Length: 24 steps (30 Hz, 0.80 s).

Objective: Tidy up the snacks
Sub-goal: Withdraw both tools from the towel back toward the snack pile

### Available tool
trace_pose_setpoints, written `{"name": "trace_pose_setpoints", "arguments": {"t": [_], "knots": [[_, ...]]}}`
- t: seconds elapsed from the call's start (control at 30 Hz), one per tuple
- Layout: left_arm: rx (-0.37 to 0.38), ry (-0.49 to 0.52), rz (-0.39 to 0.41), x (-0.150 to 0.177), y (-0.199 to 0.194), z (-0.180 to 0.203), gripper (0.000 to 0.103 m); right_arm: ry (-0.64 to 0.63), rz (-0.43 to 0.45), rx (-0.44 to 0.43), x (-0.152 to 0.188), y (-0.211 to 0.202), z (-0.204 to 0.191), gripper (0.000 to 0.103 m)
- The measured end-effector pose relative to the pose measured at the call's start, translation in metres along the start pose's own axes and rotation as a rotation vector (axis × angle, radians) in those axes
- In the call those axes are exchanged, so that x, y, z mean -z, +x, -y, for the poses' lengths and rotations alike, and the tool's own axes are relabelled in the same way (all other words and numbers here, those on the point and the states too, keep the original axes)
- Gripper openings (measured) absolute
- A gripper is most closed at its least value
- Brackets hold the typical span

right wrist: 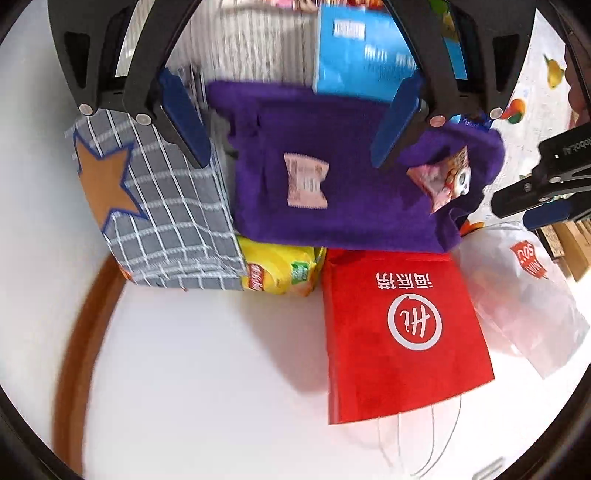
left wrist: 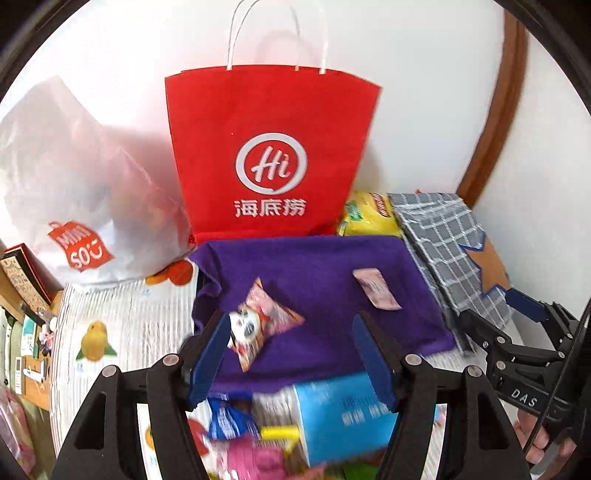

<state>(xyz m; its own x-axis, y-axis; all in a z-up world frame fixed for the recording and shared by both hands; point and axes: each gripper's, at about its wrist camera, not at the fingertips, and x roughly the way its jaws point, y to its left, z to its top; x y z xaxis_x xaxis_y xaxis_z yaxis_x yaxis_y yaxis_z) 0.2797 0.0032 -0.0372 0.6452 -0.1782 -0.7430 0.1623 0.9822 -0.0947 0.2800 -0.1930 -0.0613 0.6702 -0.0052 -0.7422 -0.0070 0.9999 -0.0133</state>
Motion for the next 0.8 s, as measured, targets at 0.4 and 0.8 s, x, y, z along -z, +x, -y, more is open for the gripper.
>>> {"name": "trace_pose_setpoints", "arguments": {"t": [0.4, 0.8], "knots": [[0.027, 0.006, -0.013, 0.062, -0.051, 0.025, 0.067, 0.049, 0.028, 0.013, 0.058, -0.072, 0.029, 0.088], [-0.010, -0.017, -0.007, 0.093, -0.069, 0.026, 0.067, 0.061, 0.045, 0.007, 0.093, -0.092, 0.043, 0.088]]}}
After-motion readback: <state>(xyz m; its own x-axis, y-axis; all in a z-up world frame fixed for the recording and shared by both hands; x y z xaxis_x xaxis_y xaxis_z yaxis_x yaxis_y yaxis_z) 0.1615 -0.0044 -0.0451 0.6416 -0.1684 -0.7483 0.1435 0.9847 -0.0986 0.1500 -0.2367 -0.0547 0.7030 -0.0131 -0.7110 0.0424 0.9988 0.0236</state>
